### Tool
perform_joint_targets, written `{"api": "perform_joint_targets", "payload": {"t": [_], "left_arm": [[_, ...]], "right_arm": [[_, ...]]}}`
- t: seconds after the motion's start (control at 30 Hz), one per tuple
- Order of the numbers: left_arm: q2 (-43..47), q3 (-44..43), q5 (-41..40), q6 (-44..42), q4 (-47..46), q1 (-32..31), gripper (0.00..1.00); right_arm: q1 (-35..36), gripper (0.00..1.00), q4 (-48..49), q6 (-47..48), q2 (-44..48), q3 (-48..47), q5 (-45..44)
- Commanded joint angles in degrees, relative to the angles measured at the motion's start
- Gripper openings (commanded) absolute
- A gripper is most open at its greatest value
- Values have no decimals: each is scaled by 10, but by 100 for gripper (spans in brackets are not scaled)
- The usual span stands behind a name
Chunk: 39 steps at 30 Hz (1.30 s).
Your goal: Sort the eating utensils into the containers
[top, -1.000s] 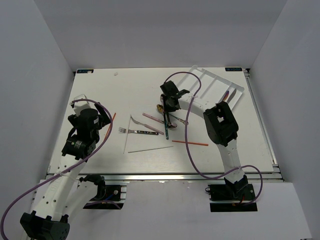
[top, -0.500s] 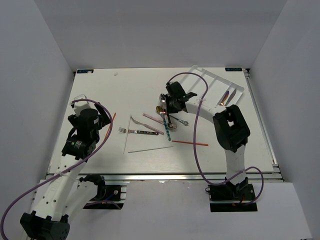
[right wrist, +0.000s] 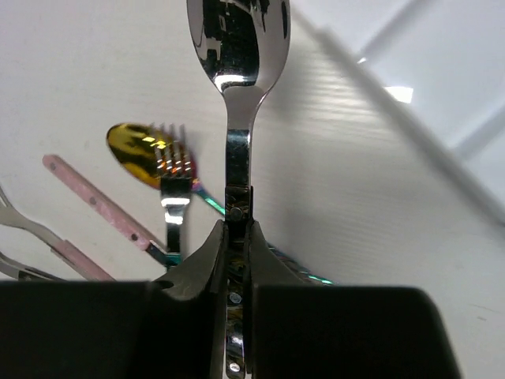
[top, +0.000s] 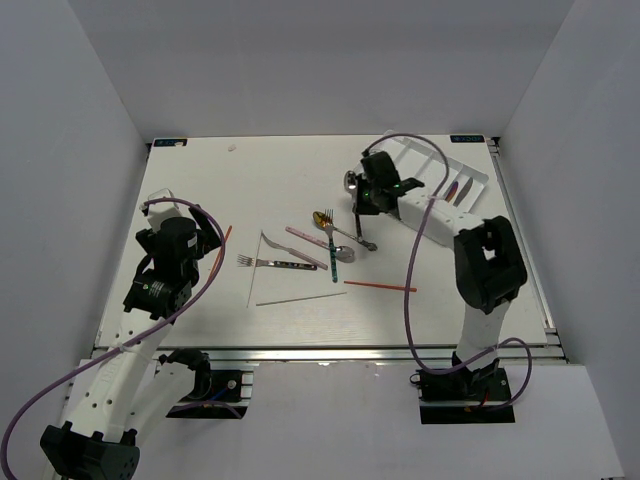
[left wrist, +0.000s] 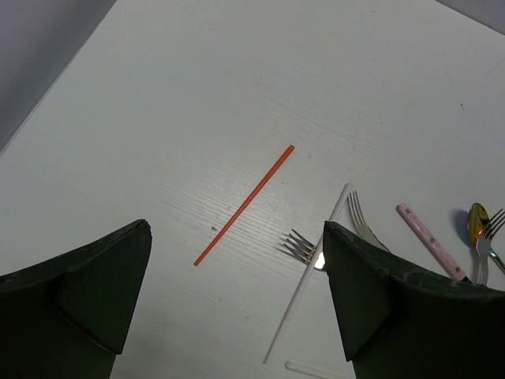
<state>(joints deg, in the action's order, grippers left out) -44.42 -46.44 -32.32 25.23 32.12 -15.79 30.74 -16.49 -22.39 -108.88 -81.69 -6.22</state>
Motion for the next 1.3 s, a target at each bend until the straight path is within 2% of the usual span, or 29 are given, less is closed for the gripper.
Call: {"api": "perform_joint_targets", "payload": {"t": [0.0,0.2,0.3,0.43,0.67,0.7,0.73,0.77,0.83,0.9,0.93,1.07,1.13,1.2,1.27], "left_arm": [[4,2,3,-6,-4,3,98],[3,3,5,-7,-6,3,98],[0,2,4,-7,-5,3,98],[0,4,6,-7,-6,3,98],[-5,3,5,-7,-6,3,98],[-5,3,5,-8,-6,3,98],[-5,3,6,-7,-6,3,98],[-5,3,6,-7,-6,3,98],[-5,3,6,-8,-6,3,98],[-5,3,5,-8,-7,3,98],[-6,3,5,-8,-6,3,98],[-7,2,3,-8,-6,3,98],[-7,2,2,-8,-5,3,98],[-8,2,1,-8,-5,3,98],[-8,2,0,-8,-5,3,98]], "right_arm": [[-82,0,17,-19,64,1,-23],[-206,0,40,-65,45,-10,-31],[-240,0,45,-71,5,-36,-28],[-263,0,59,-91,-54,-83,-17],[-272,0,73,-112,-91,-104,-13],[-272,3,74,-112,-94,-107,-13],[-273,14,70,-109,-99,-112,-10],[-272,41,64,-107,-101,-123,-8],[-272,68,53,-107,-93,-122,-7],[-270,74,65,-107,-76,-99,-10],[-267,81,73,-103,-51,-88,-9],[-223,80,125,-27,7,-40,44],[-196,79,154,63,23,-15,126],[-151,78,138,119,4,-30,169],[-92,75,77,205,-30,-60,125]]}}
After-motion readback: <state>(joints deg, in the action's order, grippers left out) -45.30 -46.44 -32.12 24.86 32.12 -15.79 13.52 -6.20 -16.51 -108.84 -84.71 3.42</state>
